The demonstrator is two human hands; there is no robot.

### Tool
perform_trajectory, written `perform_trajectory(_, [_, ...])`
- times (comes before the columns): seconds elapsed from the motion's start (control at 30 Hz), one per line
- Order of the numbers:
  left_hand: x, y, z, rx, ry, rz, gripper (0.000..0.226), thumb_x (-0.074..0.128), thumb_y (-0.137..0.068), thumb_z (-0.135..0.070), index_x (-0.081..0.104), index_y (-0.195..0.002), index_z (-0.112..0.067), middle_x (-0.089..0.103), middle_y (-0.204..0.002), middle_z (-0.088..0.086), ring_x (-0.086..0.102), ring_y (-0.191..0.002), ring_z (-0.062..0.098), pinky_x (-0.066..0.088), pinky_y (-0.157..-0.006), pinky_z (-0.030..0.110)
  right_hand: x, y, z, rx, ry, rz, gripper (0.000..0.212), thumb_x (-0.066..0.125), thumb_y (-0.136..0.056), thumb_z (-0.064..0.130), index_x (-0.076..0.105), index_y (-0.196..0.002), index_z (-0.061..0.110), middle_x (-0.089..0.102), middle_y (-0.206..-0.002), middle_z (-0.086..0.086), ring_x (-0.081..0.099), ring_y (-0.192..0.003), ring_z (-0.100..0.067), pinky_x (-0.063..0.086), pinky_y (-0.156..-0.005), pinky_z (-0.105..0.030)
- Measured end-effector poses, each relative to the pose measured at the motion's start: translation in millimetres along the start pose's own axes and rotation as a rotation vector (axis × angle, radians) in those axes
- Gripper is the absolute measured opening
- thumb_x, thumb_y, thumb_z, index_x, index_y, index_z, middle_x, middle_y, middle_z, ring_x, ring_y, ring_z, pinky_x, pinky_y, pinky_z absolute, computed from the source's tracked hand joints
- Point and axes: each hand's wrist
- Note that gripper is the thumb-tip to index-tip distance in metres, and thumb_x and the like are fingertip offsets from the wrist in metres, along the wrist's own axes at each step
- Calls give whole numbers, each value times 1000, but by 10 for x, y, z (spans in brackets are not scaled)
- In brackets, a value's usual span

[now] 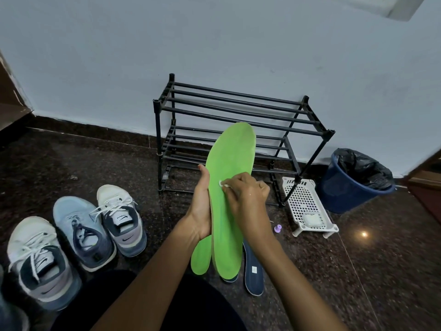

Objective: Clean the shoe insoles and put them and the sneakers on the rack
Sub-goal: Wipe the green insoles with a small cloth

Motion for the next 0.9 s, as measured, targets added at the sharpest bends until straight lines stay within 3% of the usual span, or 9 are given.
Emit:
perform_trajectory(0.07, [-13, 10, -26, 7, -1, 0, 87, 16, -85, -75, 66, -110, -8, 66, -114, 19, 66, -101, 30, 52, -85, 40, 12, 125, 49, -16, -27, 10, 10, 64, -78, 12, 73, -82, 15, 62, -81, -1, 44, -73, -13, 12, -67, -22])
perform_trajectory(0.17, [-15, 6, -42, 19, -1, 2, 93, 15, -83, -77, 67, -110, -5, 62, -120, 24, 63, -106, 33, 47, -94, 43, 12, 258, 91, -40, -20, 30, 12, 60, -77, 18, 72, -78, 18, 62, -78, 2, 51, -71, -18, 15, -68, -20])
perform_trajectory(0.43, [31, 27, -13, 49, 5, 7, 79, 13, -89, -69, 65, -105, -12, 73, -98, 10, 71, -87, 23, 58, -67, 31, -8, -59, 60, 75, 30, 9, 12, 62, -84, 10, 73, -89, 12, 61, -87, -7, 54, -82, -27, 13, -68, -24])
perform_trajectory(0.57, [-3, 30, -74, 51, -11, 18, 90, 12, -84, -75, 66, -106, -5, 68, -108, 18, 68, -93, 28, 56, -80, 36, 2, 153, 175, 44, -35, 76, 14, 60, -87, 14, 72, -94, 14, 57, -90, 0, 49, -89, -30, 12, -82, -1])
perform_trajectory(0.7, [29, 31, -74, 51, -12, 15, 94, 13, -82, -76, 69, -104, -5, 68, -108, 18, 68, -93, 28, 55, -79, 37, -31, 156, 187, 33, -36, 68, 13, 61, -86, 14, 72, -92, 15, 57, -89, -1, 48, -86, -30, 17, -76, -8])
perform_trajectory(0.8, [58, 28, -45, 66, 8, 5, 83, 14, -87, -71, 67, -105, -10, 71, -102, 13, 70, -91, 24, 57, -73, 32, -57, -15, 90, 67, 8, 37, 14, 60, -87, 14, 71, -95, 14, 58, -92, -5, 49, -87, -25, 14, -70, -23])
perform_trajectory(0.9, [84, 41, -39, 72, 9, 15, 78, 12, -90, -68, 65, -104, -12, 73, -95, 9, 71, -85, 21, 58, -68, 30, -62, -89, 78, 100, 1, 17, 14, 60, -87, 14, 71, -95, 13, 55, -90, -3, 50, -86, -24, 15, -71, -20])
Point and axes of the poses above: each hand's wrist, its own y-axis away from the middle knuckle, its own x-axis out of the palm, z = x × y
